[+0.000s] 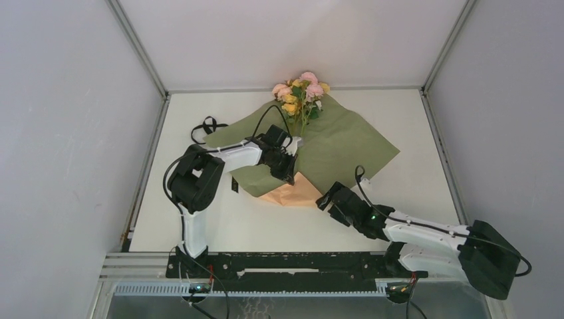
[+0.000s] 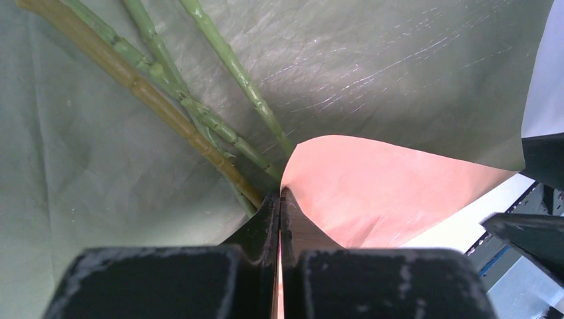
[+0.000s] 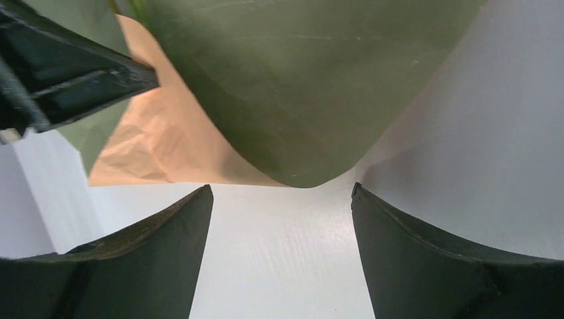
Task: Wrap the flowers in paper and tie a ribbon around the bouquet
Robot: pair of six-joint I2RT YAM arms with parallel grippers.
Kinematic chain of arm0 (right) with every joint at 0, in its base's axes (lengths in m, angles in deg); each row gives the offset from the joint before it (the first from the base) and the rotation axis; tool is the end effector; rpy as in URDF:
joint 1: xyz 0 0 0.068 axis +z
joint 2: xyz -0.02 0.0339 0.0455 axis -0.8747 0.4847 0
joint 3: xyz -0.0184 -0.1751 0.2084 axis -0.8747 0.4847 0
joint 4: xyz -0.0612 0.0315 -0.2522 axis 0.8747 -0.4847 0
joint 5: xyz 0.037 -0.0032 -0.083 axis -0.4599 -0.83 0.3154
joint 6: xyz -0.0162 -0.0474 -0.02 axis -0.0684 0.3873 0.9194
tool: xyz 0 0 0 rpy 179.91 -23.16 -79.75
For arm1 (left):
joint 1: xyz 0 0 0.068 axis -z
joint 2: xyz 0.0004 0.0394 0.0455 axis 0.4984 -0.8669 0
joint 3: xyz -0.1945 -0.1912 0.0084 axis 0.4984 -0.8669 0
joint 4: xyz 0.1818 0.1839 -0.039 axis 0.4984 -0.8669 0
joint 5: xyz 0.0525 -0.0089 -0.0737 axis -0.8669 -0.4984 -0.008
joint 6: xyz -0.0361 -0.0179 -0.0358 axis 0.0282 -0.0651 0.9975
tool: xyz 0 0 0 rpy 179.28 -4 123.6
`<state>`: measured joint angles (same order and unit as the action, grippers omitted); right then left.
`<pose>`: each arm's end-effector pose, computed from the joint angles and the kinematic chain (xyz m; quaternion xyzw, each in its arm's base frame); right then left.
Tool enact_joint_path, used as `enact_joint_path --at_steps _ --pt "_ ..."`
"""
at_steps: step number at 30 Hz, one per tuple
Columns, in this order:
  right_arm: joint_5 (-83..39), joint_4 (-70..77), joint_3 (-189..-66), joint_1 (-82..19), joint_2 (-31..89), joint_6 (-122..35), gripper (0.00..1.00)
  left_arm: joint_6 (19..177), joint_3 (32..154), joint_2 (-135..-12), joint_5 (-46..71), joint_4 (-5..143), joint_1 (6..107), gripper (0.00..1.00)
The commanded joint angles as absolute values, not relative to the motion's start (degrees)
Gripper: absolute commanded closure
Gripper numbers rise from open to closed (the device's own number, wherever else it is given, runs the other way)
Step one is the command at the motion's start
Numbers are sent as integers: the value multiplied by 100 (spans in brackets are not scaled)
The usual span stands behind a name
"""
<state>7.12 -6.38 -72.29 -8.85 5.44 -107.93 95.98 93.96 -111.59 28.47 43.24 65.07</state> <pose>0.1215 0.1352 0.1557 0.2163 0.8936 0.2277 0.3206 0.3164 -0.2409 0.1476 0.2569 0.9181 -0.2746 0.1253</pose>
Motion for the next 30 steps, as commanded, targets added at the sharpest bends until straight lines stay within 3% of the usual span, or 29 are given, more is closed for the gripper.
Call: enact_joint_path --at_steps 1,12,16,20,25,27,30 --pt "625 -533 -7434 -775 1023 -11452 15 9650 9265 -11173 2744 4474 6488 100" --pt "1139 -446 -7611 -703 1986 -12155 21 9627 9256 -11143 2788 4491 6480 100" --pt "1491 -516 -7619 -764 2182 -11934 36 9635 9273 -11129 2808 4491 6483 100" --pt "1683 -597 -7744 -802 2385 -11596 62 9620 9287 -11106 2859 4486 6491 100" --pt "1975 -857 -7973 -816 2434 -11105 83 9634 9363 -11143 2873 4488 6485 100" --pt "2081 -948 -8038 -819 2387 -10894 100 9642 9414 -11181 2865 4487 6486 100" --pt "2265 -1233 -8347 -761 2442 -10258 100 9657 9462 -11246 2839 4484 6480 100"
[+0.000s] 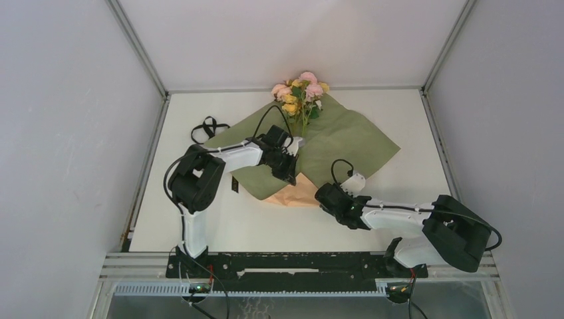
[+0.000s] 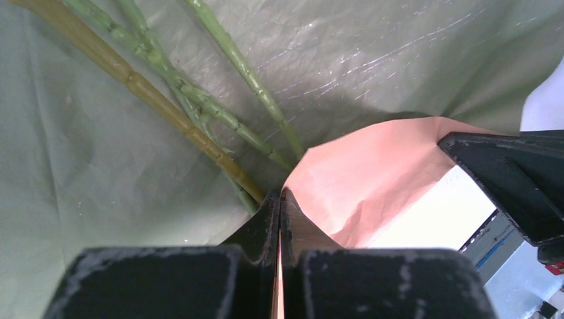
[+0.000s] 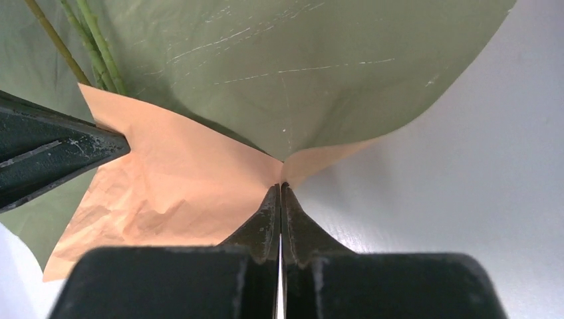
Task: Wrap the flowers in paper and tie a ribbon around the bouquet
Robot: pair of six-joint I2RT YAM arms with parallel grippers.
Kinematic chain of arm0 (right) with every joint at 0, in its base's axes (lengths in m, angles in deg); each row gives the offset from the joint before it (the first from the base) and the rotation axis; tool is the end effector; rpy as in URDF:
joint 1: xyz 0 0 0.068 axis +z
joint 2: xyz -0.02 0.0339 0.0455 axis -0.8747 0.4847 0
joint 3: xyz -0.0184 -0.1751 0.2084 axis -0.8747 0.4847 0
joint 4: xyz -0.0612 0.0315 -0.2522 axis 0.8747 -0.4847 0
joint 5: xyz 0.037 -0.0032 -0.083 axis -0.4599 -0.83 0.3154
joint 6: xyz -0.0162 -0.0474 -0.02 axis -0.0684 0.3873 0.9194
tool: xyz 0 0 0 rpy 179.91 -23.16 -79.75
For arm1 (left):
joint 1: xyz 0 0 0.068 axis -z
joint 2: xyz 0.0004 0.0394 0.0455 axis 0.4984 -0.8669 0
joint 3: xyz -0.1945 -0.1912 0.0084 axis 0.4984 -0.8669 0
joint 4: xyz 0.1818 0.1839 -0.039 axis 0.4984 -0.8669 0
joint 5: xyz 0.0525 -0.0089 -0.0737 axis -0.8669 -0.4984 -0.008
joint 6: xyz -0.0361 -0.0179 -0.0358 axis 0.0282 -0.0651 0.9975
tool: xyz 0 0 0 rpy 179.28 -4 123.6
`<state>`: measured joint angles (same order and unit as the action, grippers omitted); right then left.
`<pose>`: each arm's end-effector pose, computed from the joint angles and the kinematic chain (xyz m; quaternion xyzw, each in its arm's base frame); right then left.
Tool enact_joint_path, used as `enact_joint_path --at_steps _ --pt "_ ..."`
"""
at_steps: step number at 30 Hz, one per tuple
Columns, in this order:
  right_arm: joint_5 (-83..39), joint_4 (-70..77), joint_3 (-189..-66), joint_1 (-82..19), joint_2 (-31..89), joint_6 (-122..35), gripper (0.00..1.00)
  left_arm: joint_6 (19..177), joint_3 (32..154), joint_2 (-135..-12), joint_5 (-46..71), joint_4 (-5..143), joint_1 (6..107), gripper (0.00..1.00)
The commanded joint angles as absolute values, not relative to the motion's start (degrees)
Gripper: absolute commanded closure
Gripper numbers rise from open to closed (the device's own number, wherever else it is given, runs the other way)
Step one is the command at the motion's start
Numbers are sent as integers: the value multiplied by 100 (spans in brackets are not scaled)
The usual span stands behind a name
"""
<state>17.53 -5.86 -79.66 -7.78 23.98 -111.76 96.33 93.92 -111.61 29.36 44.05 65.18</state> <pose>0.1456 0.1635 0.1369 0.2468 0.8952 0.1186 0.3516 0.3165 -0.2426 0.1481 0.2573 0.9149 -0.2838 0.1268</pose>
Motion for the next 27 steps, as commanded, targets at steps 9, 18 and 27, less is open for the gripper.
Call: enact_joint_path --at_steps 9,18,27 --pt "3465 -3308 -10314 -84 3793 -8164 100 9672 9528 -11434 2840 4477 6487 100" --pt "4067 -3189 -11213 623 4592 -5640 100 9627 9548 -11511 2874 4447 6474 100" --pt "3027 -1908 -11304 1025 4811 -3323 100 9548 9545 -11480 2966 4447 6468 100"
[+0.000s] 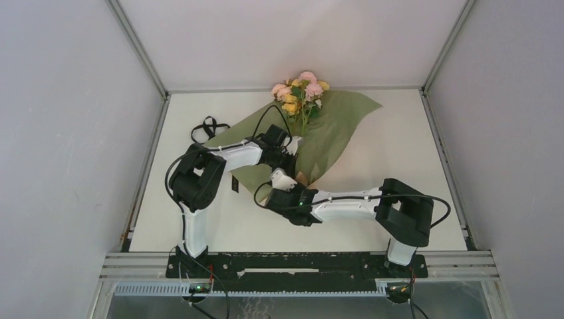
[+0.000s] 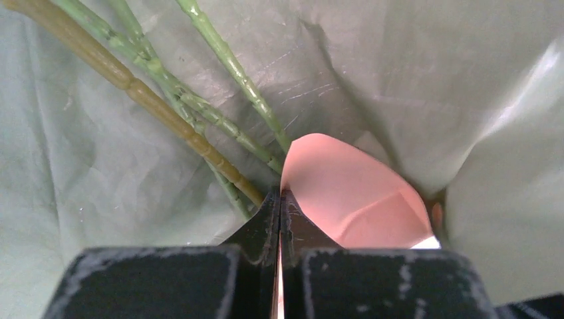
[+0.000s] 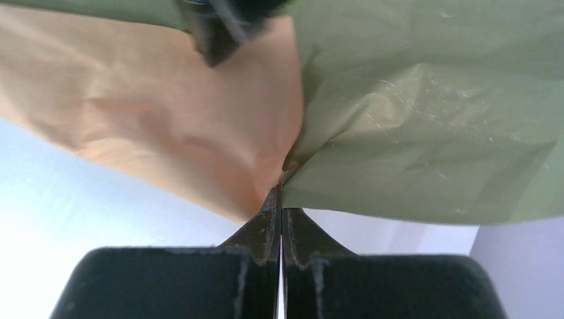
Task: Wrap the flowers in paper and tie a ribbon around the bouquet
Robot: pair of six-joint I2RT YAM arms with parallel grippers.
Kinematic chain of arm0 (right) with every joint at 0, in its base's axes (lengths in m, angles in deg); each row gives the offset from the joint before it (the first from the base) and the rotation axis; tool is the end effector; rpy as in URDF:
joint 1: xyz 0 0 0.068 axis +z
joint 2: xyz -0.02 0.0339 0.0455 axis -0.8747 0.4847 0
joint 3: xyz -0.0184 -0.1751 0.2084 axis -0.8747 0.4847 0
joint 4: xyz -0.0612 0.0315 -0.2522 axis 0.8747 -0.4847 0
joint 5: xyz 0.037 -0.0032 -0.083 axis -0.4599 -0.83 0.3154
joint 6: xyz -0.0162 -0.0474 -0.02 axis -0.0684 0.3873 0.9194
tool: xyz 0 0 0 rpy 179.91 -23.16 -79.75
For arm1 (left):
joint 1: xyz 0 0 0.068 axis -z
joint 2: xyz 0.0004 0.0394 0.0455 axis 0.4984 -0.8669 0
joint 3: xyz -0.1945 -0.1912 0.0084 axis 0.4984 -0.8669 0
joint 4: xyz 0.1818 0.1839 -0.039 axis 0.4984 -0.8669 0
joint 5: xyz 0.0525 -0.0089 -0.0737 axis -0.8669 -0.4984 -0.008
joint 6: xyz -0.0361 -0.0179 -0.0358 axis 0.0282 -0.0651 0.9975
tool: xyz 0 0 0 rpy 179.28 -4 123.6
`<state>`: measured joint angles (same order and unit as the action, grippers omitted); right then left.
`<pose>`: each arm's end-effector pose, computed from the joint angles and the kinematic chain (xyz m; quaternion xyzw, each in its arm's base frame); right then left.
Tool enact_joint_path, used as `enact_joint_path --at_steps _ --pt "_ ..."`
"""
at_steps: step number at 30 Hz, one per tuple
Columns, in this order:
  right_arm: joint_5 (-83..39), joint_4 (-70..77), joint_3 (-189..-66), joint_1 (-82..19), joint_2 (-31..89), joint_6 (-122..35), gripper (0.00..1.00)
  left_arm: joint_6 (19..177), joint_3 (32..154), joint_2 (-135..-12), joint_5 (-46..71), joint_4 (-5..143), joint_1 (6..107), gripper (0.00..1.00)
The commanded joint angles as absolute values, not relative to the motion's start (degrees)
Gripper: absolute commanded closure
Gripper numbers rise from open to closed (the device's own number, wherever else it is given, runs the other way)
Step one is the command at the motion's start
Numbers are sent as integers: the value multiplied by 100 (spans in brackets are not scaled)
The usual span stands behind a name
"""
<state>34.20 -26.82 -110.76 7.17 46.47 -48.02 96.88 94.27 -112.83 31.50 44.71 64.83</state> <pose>0.1428 0.2850 0.1710 -0.3695 0.8224 -0.2156 0.3750 0.3196 -0.2432 0.1428 0.2531 0.9125 -0.2994 0.1169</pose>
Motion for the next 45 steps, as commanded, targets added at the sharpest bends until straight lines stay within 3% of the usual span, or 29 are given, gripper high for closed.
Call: enact_joint_path --at_steps 1,13,23,34,40,45 --pt "2927 -1883 -11348 1056 4895 -3074 100 9547 9546 -11478 2978 4442 6466 100" --pt "2019 -1932 -11689 1165 5563 -1927 100 9405 9631 -11308 3163 4334 6245 97" --pt "1703 -2066 -11700 1082 5808 -2115 100 9342 9851 -10269 3519 3812 5022 48" --pt "1668 -2020 -11704 1093 5849 -2142 100 9774 8971 -8996 5104 4829 4475 9" --pt "1702 -2039 -11699 1089 5850 -2133 100 10027 8947 -9359 4794 5019 4515 4" --pt "1733 -2034 -11700 1091 5811 -2118 100 10043 9366 -10058 4413 4917 4644 9"
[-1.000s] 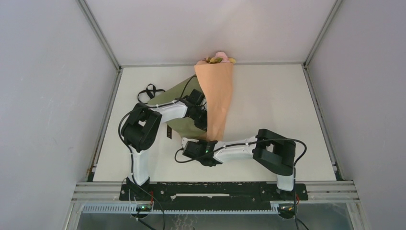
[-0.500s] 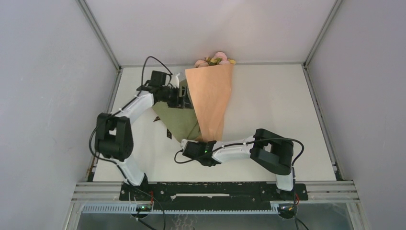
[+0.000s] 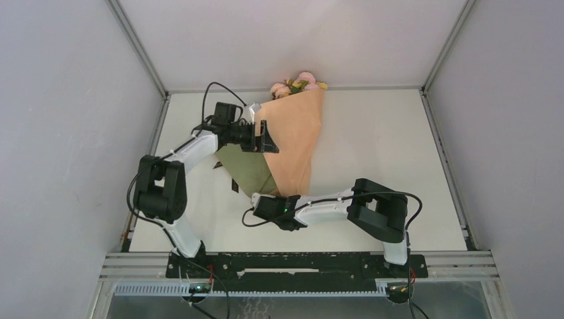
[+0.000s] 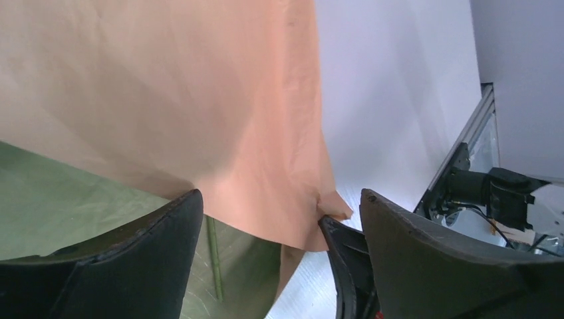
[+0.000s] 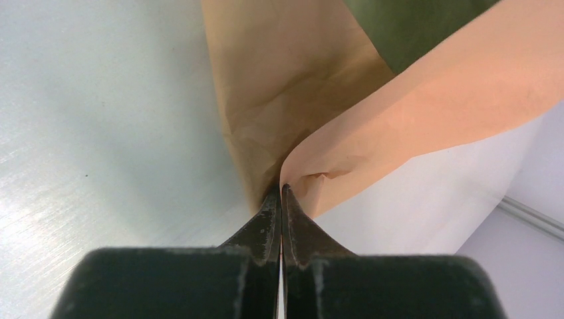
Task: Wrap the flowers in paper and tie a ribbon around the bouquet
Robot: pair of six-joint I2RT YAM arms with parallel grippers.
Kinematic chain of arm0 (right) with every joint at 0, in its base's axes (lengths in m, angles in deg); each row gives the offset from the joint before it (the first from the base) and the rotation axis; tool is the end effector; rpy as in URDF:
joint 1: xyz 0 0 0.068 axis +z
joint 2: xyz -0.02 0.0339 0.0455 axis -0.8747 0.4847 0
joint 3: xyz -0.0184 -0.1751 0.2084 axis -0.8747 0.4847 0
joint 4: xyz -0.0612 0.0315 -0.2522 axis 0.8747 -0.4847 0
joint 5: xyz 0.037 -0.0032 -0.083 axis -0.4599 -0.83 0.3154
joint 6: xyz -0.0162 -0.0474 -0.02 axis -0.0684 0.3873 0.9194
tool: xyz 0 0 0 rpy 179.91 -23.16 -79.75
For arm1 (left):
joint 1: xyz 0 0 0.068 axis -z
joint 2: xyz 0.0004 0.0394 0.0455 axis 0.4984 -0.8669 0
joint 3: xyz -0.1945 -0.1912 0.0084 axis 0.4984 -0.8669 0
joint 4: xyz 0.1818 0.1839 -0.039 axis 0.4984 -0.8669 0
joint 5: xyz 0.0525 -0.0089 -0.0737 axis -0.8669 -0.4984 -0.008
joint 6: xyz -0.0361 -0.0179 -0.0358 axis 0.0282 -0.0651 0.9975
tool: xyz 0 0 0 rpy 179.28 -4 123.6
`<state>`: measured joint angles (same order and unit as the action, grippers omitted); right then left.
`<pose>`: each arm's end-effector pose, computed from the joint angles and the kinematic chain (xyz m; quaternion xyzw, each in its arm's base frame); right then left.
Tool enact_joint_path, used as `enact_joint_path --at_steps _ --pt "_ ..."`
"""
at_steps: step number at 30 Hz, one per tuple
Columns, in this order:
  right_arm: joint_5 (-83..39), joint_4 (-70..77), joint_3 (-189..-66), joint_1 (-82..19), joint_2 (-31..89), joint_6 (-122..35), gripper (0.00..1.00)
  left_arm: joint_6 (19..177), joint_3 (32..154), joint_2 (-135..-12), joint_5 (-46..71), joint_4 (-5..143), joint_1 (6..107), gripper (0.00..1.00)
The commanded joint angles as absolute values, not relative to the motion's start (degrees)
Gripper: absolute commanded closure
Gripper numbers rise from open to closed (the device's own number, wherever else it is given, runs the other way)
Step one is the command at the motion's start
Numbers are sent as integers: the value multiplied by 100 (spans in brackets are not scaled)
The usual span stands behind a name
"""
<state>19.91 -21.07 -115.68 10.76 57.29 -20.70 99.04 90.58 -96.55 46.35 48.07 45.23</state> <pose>0.1301 0.3309 0.1307 -0.6197 0.7120 -0.1836 0.2744 0.3506 -0.1209 0.2361 0.1509 0.8658 -0.4082 0.2470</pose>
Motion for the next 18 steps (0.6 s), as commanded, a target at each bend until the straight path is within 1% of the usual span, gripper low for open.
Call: enact_joint_path --at_steps 1,2,5,7,8,9,10,11,12,18 --pt "1739 -2038 -11699 1089 5808 -2116 100 10048 9423 -10163 4412 4918 4673 11" --pt "1746 -2045 -11706 1093 5802 -2115 100 10053 9482 -10242 4434 4919 4705 15" --pt "1757 -2069 -11701 1103 5801 -2118 100 10230 9619 -10430 4742 4955 4730 35" --pt "1764 -2082 -11705 1104 5794 -2137 100 10363 9649 -10499 4899 5010 4727 58" --pt "1768 -2083 -11706 1101 5793 -2143 100 10392 9645 -10505 4929 5029 4722 75" --pt "1771 -2089 -11703 1098 5792 -2156 100 10397 9617 -10492 4941 5066 4717 87" --pt "1776 -2097 -11700 1113 5785 -2167 100 10412 9586 -10484 4921 5093 4708 96" --pt "1780 -2116 -11702 1112 5779 -2187 100 10417 9555 -10468 4880 5112 4685 99" --pt "1788 -2129 -11697 1112 5771 -2198 100 10411 9522 -10469 4841 5130 4656 100" --pt "1782 -2196 -11699 1128 5748 -2243 100 10373 9459 -10561 4359 5046 4449 100"
